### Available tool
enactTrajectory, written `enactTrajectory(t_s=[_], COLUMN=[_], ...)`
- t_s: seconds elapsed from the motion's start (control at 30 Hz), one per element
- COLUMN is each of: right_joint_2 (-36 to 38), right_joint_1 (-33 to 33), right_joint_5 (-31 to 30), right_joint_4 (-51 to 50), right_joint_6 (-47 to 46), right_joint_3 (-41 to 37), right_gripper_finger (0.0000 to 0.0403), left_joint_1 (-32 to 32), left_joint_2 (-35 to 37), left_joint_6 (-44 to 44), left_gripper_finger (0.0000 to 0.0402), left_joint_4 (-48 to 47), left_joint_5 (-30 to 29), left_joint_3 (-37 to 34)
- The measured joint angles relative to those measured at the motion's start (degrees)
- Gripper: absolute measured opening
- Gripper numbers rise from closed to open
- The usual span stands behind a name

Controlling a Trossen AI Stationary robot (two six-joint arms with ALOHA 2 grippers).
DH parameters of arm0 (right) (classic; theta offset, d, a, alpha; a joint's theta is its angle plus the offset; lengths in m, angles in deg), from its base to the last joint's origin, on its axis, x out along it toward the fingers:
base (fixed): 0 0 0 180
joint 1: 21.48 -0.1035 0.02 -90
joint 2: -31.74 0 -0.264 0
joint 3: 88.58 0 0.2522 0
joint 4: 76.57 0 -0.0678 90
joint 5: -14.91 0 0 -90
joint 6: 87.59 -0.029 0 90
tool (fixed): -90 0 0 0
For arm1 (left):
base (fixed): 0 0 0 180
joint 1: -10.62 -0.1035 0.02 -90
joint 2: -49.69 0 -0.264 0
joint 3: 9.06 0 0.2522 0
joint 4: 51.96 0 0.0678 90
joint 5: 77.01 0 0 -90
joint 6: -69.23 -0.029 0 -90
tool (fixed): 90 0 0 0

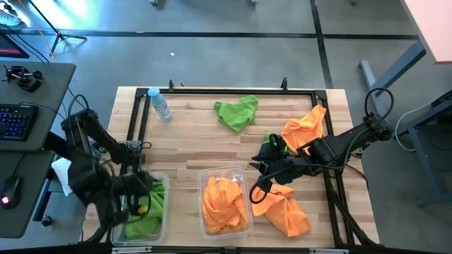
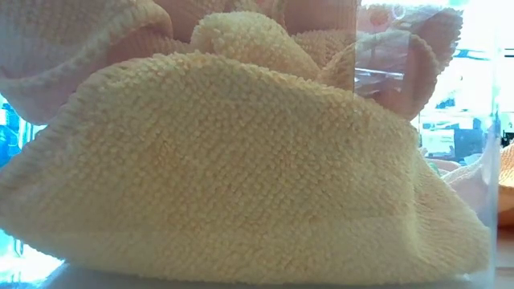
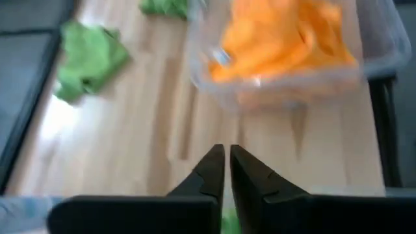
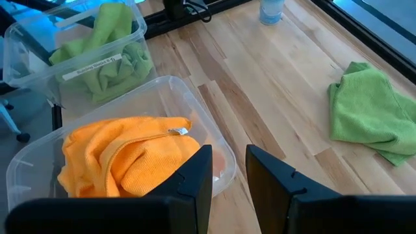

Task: Sort microfiber towel by color & place in baskets
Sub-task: Put the orange towel into the right transparent bin

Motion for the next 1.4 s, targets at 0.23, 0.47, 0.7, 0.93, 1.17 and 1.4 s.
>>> enactTrajectory(t_s=[0.23, 0.47, 0.7, 0.93, 1.17, 1.4], right_joint_2=[0.0, 0.0, -0.4, -3.5, -4.2, -4.1], right_joint_1=[1.0, 2.7, 5.7, 12.2, 18.2, 24.8], right_joint_5=[-1.3, -3.1, -3.3, -2.7, -4.8, -2.3], right_joint_4=[0.0, 0.0, 0.0, -3.6, -21.9, -38.6], right_joint_6=[-2.5, -6.2, -9.0, -17.6, -36.4, -48.2], right_joint_3=[0.0, 0.0, 0.0, 0.0, 0.0, -0.1], right_gripper_finger=[0.0087, 0.0087, 0.0087, 0.0089, 0.0116, 0.0146], left_joint_1=[-6.1, -17.4, -33.3, -49.0, -61.3, -66.2], left_joint_2=[13.5, 30.7, 40.0, 39.1, 36.7, 35.1], left_joint_6=[-18.8, -38.0, -53.7, -62.3, -65.2, -64.9], left_gripper_finger=[0.0005, 0.0001, 0.0000, 0.0000, 0.0000, 0.0000], left_joint_4=[16.8, 40.2, 53.1, 55.1, 57.6, 58.2], left_joint_5=[-4.6, 0.2, 17.8, 30.2, 32.9, 39.0], left_joint_3=[-10.2, -28.4, -38.3, -41.7, -41.9, -41.9])
